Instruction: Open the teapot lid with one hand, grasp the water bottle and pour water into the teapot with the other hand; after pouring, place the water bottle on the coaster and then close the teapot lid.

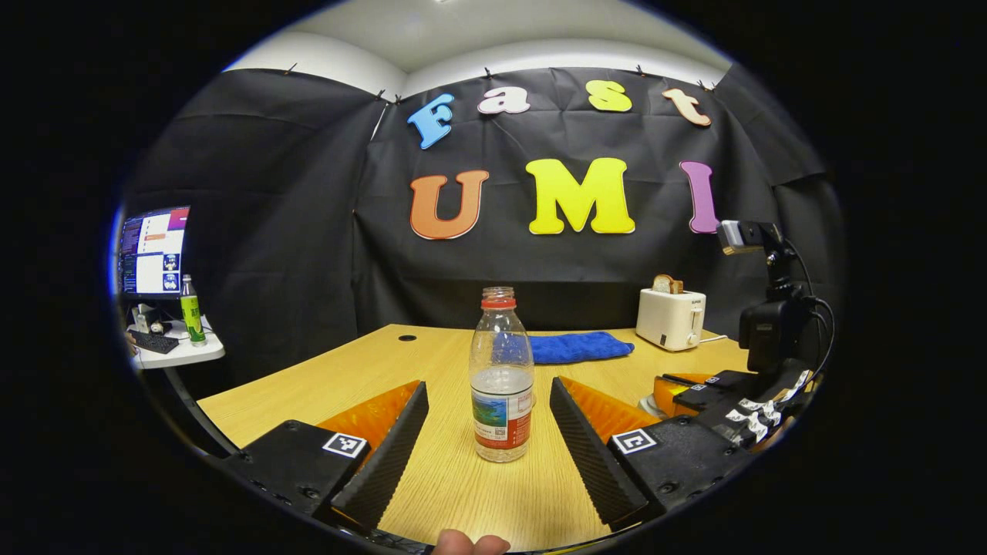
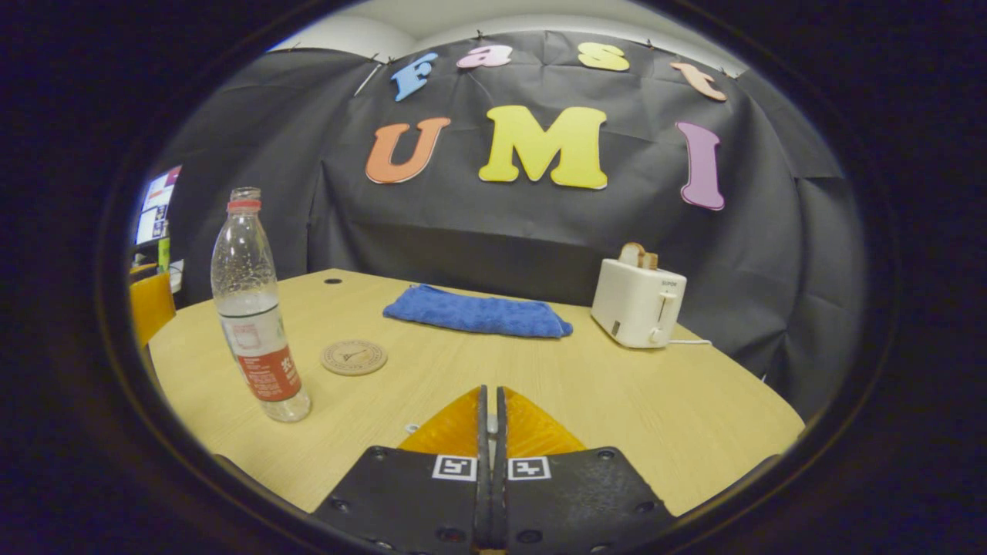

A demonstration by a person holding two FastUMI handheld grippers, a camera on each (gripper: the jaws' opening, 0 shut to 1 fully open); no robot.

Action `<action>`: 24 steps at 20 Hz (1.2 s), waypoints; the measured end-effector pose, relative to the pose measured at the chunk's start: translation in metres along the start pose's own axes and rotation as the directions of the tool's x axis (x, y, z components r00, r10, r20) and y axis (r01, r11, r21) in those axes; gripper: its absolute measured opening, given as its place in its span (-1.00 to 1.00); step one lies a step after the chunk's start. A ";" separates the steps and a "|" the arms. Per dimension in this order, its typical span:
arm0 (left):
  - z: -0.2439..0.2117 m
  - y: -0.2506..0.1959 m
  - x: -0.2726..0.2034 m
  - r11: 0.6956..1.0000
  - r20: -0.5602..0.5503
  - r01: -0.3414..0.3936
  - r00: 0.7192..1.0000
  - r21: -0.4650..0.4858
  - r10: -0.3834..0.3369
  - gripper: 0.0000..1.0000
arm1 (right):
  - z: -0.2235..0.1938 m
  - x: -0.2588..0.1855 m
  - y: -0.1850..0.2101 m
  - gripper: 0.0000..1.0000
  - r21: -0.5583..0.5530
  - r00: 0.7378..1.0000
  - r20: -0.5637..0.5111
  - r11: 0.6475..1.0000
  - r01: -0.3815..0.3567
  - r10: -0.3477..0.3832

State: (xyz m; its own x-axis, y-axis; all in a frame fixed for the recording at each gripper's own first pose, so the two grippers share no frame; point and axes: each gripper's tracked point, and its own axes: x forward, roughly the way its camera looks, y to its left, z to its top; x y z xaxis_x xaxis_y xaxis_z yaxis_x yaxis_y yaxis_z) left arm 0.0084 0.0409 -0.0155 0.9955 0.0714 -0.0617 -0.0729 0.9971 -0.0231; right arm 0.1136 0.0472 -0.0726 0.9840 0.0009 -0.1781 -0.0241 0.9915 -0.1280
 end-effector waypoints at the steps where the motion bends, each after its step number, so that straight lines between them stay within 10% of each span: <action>1: -0.003 0.001 0.001 1.000 -0.007 0.002 1.000 -0.007 -0.002 0.99 | 0.001 -0.001 0.000 -0.99 0.007 1.000 0.001 1.000 -0.011 0.011; 12: -0.044 -0.015 0.023 0.982 -0.159 0.131 0.975 -0.136 -0.152 0.99 | 0.031 -0.023 -0.012 -1.00 0.045 0.996 0.056 0.996 -0.071 0.069; 24: -0.059 -0.009 0.080 0.990 -0.189 0.115 0.974 -0.083 -0.129 0.98 | 0.041 -0.053 -0.031 -1.00 0.036 0.995 0.079 0.997 -0.069 0.066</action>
State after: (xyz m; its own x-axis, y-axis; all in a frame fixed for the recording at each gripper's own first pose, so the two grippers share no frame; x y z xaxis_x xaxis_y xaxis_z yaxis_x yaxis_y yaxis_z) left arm 0.0852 0.0362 -0.0786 0.9673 -0.0641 -0.2455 0.0372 0.9929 -0.1130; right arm 0.0692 0.0220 -0.0194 0.9911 0.0771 -0.1084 -0.0861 0.9930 -0.0805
